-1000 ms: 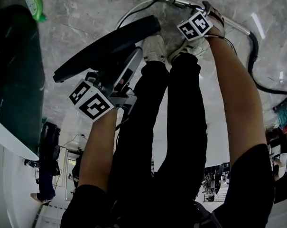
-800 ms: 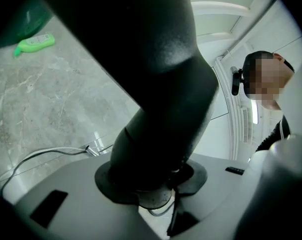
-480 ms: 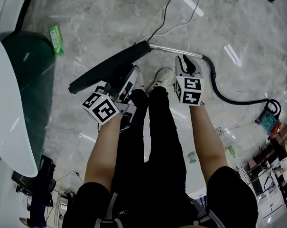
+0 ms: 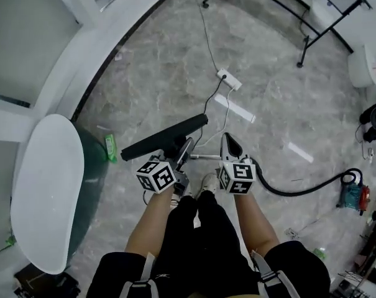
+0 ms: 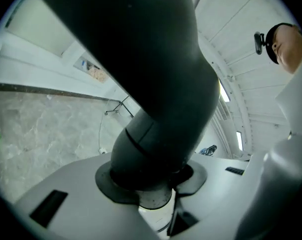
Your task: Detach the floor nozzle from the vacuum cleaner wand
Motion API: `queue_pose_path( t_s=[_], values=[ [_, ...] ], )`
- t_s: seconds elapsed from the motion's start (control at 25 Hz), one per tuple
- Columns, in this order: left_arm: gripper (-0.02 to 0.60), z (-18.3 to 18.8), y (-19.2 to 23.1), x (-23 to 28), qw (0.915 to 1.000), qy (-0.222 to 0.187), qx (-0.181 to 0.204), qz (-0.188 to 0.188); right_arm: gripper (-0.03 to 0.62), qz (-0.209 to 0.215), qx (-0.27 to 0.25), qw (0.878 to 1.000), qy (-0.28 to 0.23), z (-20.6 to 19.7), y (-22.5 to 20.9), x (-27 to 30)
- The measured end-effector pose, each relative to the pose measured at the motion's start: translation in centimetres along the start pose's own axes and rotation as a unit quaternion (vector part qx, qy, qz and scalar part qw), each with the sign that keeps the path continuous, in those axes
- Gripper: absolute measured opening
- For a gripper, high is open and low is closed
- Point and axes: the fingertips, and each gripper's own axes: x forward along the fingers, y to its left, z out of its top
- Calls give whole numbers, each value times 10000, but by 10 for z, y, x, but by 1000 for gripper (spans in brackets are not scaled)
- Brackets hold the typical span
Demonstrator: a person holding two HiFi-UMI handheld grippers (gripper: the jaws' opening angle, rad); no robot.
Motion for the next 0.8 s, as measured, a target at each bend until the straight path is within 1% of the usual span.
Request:
queue_pose_path(
  t_s=[0.08,0.16,0.24,0.32,0.4,0.48,0.6,0.72,0.8],
  values=[
    [143,25,-44,-9,9997,-4,244,19,17,-101,57,9997,-236,44,-1,-34],
    [143,44,-84,-20,9986,-84,523,-2,17,-193,249,9982,-513,80,-4,-69],
    [143,60,-121,-30,9964,-183,825,-15,17,-240,464,9959,-736,106,-8,-100],
    [143,75,-152,-37,9934,-265,1120,-19,17,-161,532,9941,-934,129,-9,-121],
    [143,91,-179,-41,9900,-392,1354,-43,17,21,459,9926,-1127,156,-5,-137],
    [143,107,-206,-44,9865,-539,1543,-107,17,88,356,9896,-1389,190,-2,-155],
    [143,132,-242,-45,9801,-669,1851,-269,17,-33,155,9837,-1792,240,-1,-180],
    [143,146,-269,-44,9758,-676,2042,-383,16,-305,-29,9795,-1990,265,-6,-199],
    [143,152,-280,-44,9730,-625,2191,-371,15,-383,-37,9780,-2052,277,-6,-209]
  ],
)
